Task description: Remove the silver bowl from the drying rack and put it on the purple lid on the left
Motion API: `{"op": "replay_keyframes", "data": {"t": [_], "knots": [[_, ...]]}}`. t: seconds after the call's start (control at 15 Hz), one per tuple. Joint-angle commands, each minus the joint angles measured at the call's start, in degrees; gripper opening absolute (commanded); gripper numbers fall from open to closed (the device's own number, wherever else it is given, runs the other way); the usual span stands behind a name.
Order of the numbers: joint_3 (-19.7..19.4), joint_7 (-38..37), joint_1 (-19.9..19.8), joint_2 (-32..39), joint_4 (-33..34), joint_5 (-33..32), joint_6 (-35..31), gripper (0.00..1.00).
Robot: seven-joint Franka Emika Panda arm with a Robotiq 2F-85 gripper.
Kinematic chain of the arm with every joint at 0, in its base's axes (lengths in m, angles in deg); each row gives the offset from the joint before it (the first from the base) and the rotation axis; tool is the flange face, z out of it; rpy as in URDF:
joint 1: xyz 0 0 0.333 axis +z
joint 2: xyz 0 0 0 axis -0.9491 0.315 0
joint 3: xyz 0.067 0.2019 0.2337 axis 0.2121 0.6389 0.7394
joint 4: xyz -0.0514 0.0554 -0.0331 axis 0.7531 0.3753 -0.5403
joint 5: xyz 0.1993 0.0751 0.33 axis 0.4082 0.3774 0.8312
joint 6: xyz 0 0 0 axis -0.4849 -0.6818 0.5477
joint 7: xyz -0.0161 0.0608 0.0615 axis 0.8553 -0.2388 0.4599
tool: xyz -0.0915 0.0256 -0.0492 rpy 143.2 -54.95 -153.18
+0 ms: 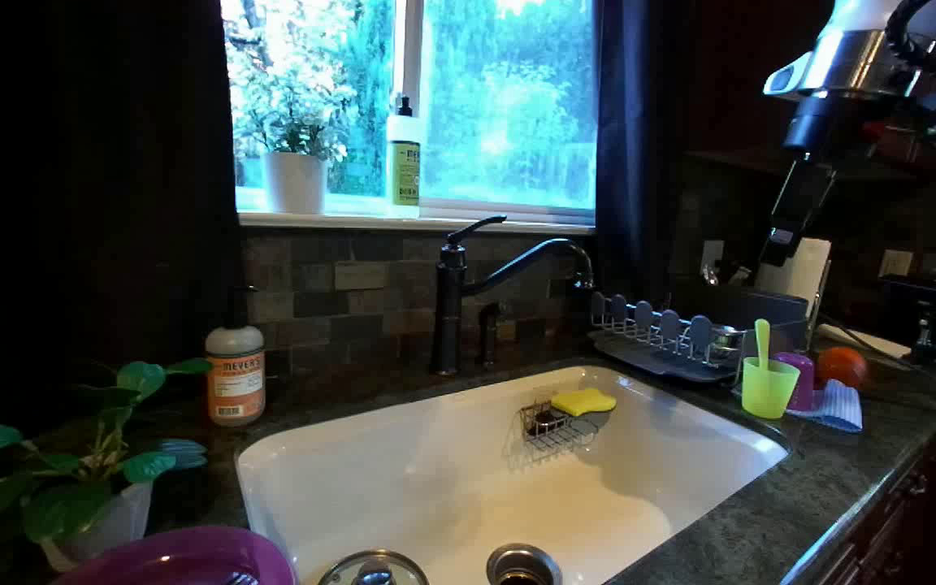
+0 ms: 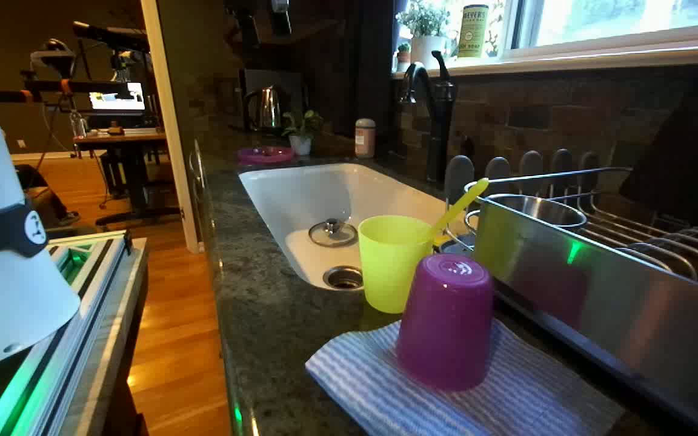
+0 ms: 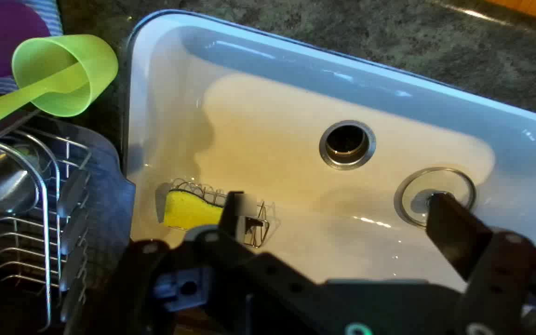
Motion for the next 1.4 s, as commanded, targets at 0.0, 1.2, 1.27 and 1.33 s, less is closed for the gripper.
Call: {"op": "replay_keyframes", "data": {"t": [0.0, 1.2, 1.27, 1.33], "knots": [[0.02, 0.0, -0.02, 0.11, -0.18, 0.01, 0.18, 1.0], [-26.47, 20.52, -7.89, 8.35, 5.3, 2.43, -2.49, 1.0], [-28.21, 21.02, -7.81, 10.01, 6.16, 3.4, -3.12, 1.0], [-29.15, 22.18, -8.02, 11.6, 8.12, 3.1, -2.57, 1.0]]}}
